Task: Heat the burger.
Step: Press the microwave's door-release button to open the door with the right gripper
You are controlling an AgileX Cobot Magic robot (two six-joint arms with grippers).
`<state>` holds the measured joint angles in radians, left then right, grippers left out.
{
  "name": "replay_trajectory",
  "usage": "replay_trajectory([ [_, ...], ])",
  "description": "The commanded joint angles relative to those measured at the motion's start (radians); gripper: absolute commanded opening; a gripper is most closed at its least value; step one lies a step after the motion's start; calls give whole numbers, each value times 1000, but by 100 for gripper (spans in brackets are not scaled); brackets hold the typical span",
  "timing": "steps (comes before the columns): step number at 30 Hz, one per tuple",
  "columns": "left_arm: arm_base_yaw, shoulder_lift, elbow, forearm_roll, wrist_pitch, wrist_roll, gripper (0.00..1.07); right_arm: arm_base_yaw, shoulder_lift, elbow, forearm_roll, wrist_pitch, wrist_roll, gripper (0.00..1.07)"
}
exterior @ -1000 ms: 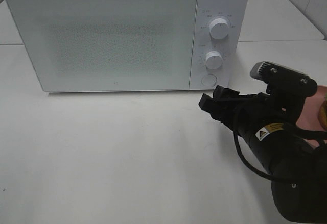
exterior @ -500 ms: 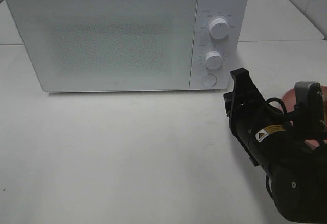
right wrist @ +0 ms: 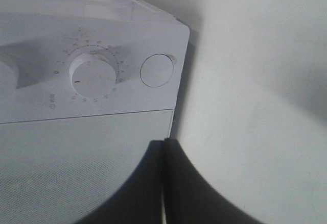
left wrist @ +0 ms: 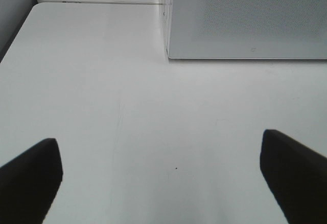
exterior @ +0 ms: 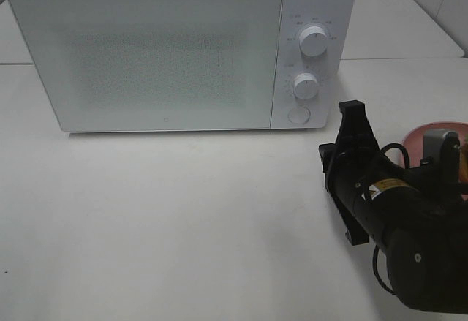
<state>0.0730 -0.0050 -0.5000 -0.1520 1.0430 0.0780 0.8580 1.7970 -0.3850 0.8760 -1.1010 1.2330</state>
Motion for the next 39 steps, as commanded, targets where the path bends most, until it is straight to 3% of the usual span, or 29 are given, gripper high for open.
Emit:
replay_trajectory([
  [1,-2,-25,3,-4,-6,-4,101,-48,-2,-42,-49,45,5,0],
  [8,-2,-25,3,-4,-6,-4,101,-130,23,-111,-143,93,11,0],
  [39,-2,-25,3,-4,-6,-4,101,-241,271,-342,-218,145,103,0],
])
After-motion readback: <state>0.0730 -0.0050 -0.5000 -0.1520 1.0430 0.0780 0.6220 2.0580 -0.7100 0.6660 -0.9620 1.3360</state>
